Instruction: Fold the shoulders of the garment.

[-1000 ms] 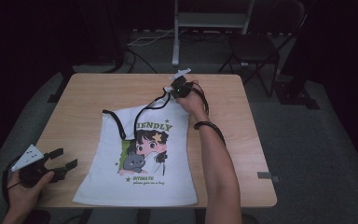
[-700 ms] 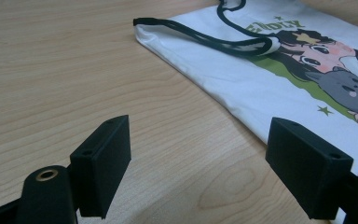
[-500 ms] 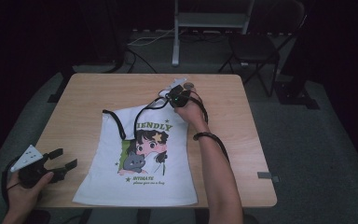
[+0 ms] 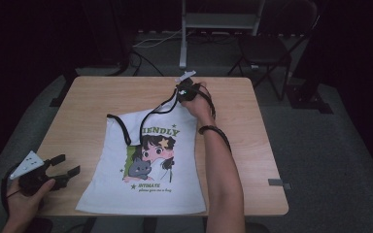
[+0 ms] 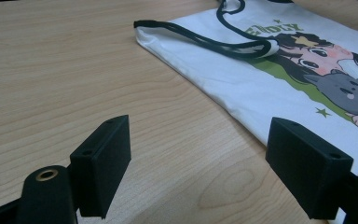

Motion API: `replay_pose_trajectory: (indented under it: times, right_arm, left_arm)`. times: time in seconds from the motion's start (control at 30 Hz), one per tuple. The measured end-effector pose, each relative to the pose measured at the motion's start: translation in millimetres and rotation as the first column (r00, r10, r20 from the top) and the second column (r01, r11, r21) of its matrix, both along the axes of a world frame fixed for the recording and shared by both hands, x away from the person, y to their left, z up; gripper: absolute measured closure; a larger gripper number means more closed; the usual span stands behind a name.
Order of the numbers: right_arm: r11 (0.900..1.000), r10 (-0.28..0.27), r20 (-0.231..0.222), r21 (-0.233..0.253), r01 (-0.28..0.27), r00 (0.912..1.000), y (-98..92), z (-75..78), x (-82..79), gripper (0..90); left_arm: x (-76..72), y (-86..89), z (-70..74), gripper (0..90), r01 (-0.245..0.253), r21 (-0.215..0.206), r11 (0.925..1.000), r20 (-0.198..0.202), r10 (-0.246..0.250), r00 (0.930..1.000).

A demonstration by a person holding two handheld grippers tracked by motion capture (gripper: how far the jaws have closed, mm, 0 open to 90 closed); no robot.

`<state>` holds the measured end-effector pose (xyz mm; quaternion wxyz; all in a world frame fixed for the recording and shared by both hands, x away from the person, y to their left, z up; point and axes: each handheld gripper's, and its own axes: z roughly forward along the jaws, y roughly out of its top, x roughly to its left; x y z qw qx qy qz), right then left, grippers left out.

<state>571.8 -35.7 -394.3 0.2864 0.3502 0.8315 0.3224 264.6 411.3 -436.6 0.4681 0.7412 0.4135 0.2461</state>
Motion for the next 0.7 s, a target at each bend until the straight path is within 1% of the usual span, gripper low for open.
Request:
replay_pose_trajectory:
  times: [0.1,0.17,0.2,0.27,0.3,0.43,0.5,0.57,0.63,0.7]
  right_arm:
    - [0.999,-0.034,-0.018,-0.002,0.034,0.9993,-4.0,-1.2,15.1,48.7]
    - [0.999,-0.045,-0.027,0.006,0.045,0.9986,-5.8,-2.2,24.2,46.9]
    - [0.999,-0.046,-0.028,0.001,0.046,0.9986,-6.5,-3.0,28.8,45.9]
    - [0.999,-0.050,-0.043,0.012,0.050,0.9978,-6.8,-6.2,37.3,45.4]
    - [0.999,-0.050,-0.050,0.007,0.050,0.9975,-7.1,-8.0,41.3,45.2]
    - [0.999,-0.045,-0.070,0.009,0.045,0.9966,-3.9,-15.6,54.0,43.4]
    - [0.999,-0.044,-0.080,0.021,0.046,0.9959,-3.4,-20.2,59.5,42.0]
    - [0.998,-0.048,-0.105,0.044,0.053,0.9933,-2.0,-25.3,64.1,40.2]
    - [0.997,-0.053,-0.113,0.053,0.059,0.9922,-1.4,-28.8,68.3,40.1]
    - [0.994,-0.062,-0.120,0.079,0.072,0.9908,-2.2,-32.3,72.0,39.8]
  left_arm:
    - [0.1,-0.2,-0.1,21.6,0.000,0.001,1.0000,0.000,0.000,1.0000]
    - [0.0,-0.4,-0.1,21.6,0.002,-0.002,1.0000,-0.002,-0.002,1.0000]
    - [0.1,-0.4,-0.1,21.6,0.001,-0.002,1.0000,-0.002,-0.001,1.0000]
    - [0.2,-0.4,-0.1,21.6,-0.002,0.000,1.0000,-0.002,0.002,1.0000]
    - [0.2,-0.4,-0.1,21.6,-0.004,0.002,1.0000,-0.002,0.004,1.0000]
    - [0.5,-0.4,-0.3,21.6,-0.008,-0.003,1.0000,-0.001,0.008,1.0000]
    - [0.9,-0.2,-0.3,21.6,-0.010,-0.006,0.9999,-0.006,0.010,0.9999]
    - [1.4,-0.1,-0.3,21.6,-0.009,-0.005,0.9999,-0.008,0.009,0.9999]
    - [1.5,-0.2,-0.4,21.6,-0.010,-0.005,0.9999,-0.010,0.010,0.9999]
    - [1.3,-0.1,-0.3,21.6,-0.012,-0.006,0.9999,-0.008,0.012,0.9999]
